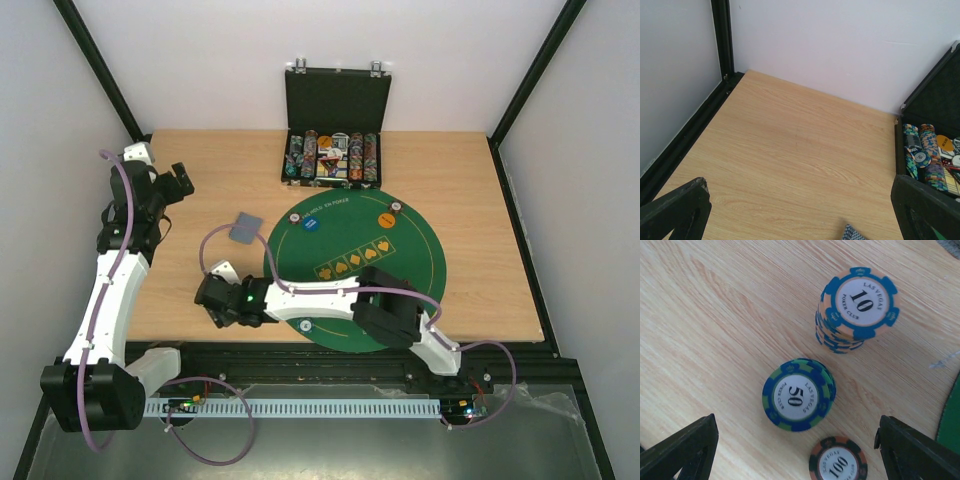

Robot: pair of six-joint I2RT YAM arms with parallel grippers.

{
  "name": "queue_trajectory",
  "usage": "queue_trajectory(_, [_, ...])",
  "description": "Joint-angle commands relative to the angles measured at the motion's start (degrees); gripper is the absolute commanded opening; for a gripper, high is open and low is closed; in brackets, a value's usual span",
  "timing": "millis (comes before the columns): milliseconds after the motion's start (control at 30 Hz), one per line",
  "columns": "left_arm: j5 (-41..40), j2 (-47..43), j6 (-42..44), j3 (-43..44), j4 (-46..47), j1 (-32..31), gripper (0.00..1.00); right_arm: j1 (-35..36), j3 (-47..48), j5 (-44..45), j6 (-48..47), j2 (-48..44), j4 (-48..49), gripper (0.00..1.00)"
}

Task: Distribute texas hold em gaming equipment

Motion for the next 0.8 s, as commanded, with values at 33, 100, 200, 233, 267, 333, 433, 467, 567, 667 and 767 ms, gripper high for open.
queue_trajectory(33, [-0.59, -0.91, 0.44, -0.30, 1.09, 0.18, 1.00, 0.16, 6.72, 3.31, -0.01, 5.09, -5.44, 0.84])
queue_trajectory(100, [-0.59, -0.91, 0.42, -0.30, 1.09, 0.18, 0.99, 0.16, 8.84, 4.14, 0.22, 6.99, -6.74, 0.80])
queue_trajectory(200, [-0.50, -0.91, 0.47, -0.25, 1.09, 0.18, 0.99, 0.16, 11.71, 5.07, 0.51, 9.25, -8.38, 0.75])
queue_trajectory(233, [-0.50, -0.91, 0.48, -0.25, 1.07, 0.18, 0.99, 0.16, 12.20, 5.38, 0.64, 9.66, -8.76, 0.73])
queue_trajectory(267, [-0.50, -0.91, 0.45, -0.22, 1.09, 0.18, 0.99, 0.16, 12.40, 5.69, 0.73, 9.94, -8.87, 0.72])
queue_trajectory(333, [-0.46, -0.91, 0.46, -0.19, 1.08, 0.18, 0.99, 0.09, 12.49, 6.12, 0.99, 10.23, -8.89, 0.70])
queue_trajectory(433, [-0.41, -0.91, 0.47, -0.20, 1.13, 0.18, 1.00, 0.00, 12.67, 6.18, 1.23, 10.57, -8.68, 0.69])
queue_trajectory(467, [-0.41, -0.91, 0.47, -0.22, 1.09, 0.18, 0.99, -0.02, 12.82, 6.18, 1.26, 10.68, -8.58, 0.69])
queue_trajectory(567, [-0.33, -0.93, 0.47, -0.22, 1.00, 0.23, 1.00, -0.23, 13.08, 5.92, 1.35, 11.05, -8.35, 0.66])
queue_trajectory(667, [-0.32, -0.91, 0.51, -0.19, 1.08, 0.18, 1.00, -0.44, 13.34, 5.76, 1.34, 11.33, -8.34, 0.63])
queue_trajectory(767, [-0.24, -0.90, 0.56, -0.19, 0.97, 0.18, 0.99, -0.62, 13.34, 5.42, 1.45, 11.56, -8.34, 0.59])
